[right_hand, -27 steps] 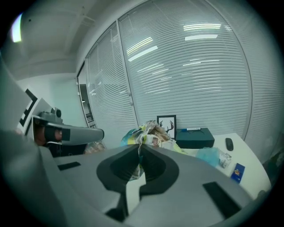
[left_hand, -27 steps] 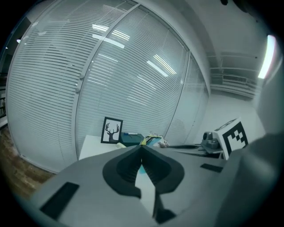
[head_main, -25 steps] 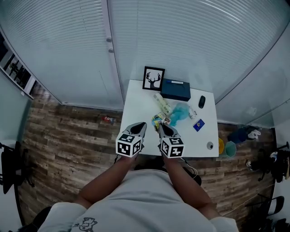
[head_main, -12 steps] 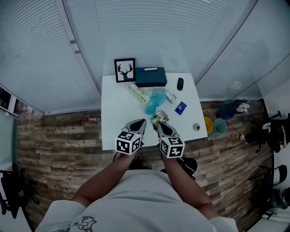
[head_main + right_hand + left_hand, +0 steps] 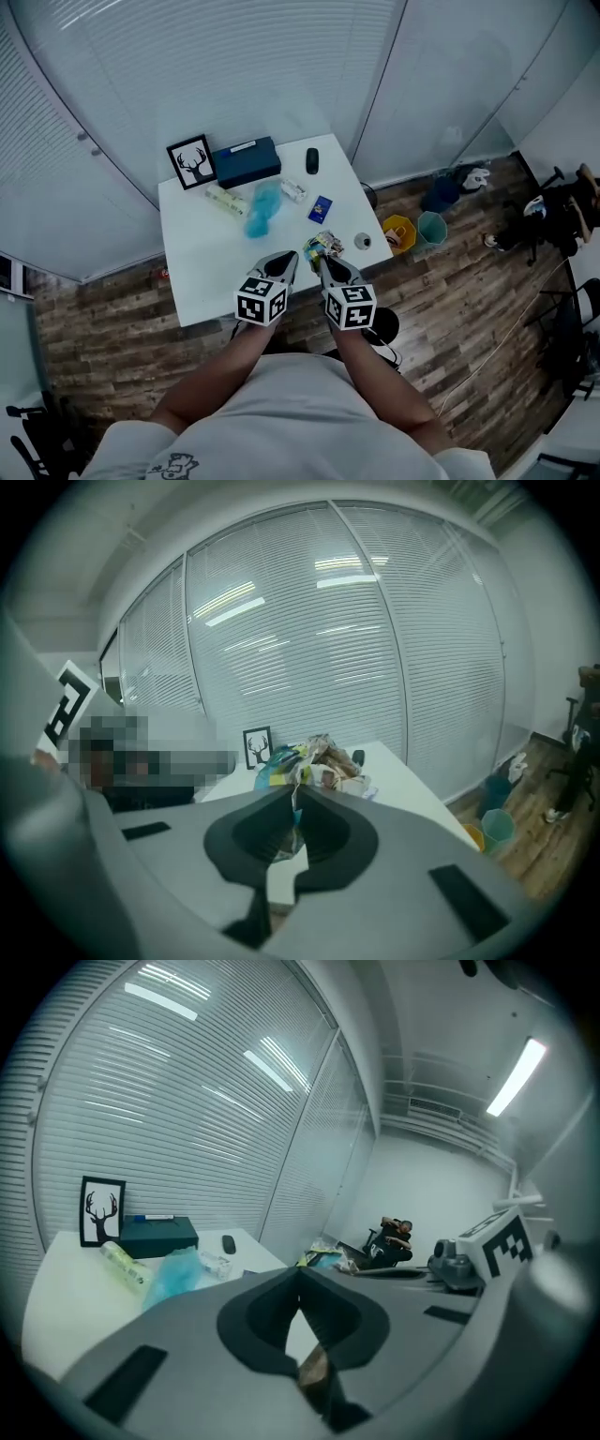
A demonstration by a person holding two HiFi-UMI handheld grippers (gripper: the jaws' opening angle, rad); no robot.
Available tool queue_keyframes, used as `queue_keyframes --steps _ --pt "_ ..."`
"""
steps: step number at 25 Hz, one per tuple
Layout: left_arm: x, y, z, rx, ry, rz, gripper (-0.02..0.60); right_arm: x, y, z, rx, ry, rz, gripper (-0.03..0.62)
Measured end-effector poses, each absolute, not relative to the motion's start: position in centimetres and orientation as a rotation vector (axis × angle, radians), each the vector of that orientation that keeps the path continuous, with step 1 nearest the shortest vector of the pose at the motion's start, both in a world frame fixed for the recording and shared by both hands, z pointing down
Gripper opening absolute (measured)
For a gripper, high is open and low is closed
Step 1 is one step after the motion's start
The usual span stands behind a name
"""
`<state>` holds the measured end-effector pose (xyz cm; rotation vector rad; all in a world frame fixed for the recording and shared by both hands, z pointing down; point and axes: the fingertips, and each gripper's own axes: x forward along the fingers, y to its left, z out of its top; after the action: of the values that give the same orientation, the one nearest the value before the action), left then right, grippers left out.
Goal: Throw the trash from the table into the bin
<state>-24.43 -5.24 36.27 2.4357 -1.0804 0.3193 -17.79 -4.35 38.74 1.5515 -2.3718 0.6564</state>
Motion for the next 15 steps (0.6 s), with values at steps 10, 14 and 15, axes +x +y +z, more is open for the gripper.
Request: queue_keyframes --steps 10,14,15 --pt "-8.9 -3.0 36.6 2.527 -0.896 0.377 0.006 -3.0 -1.3 38.8 1.751 -2.293 0.709 0.014" --pt "-2.5 -1.9 36.2 2.569 -0.804 0.394 0.006 3.5 0.7 38.5 1.862 -2.239 0.720 0.013" --pt "-0.9 -1.4 36.2 2.581 -0.774 0.405 0.006 5.2 1.3 38.5 1.898 -2.220 0.724 0.012"
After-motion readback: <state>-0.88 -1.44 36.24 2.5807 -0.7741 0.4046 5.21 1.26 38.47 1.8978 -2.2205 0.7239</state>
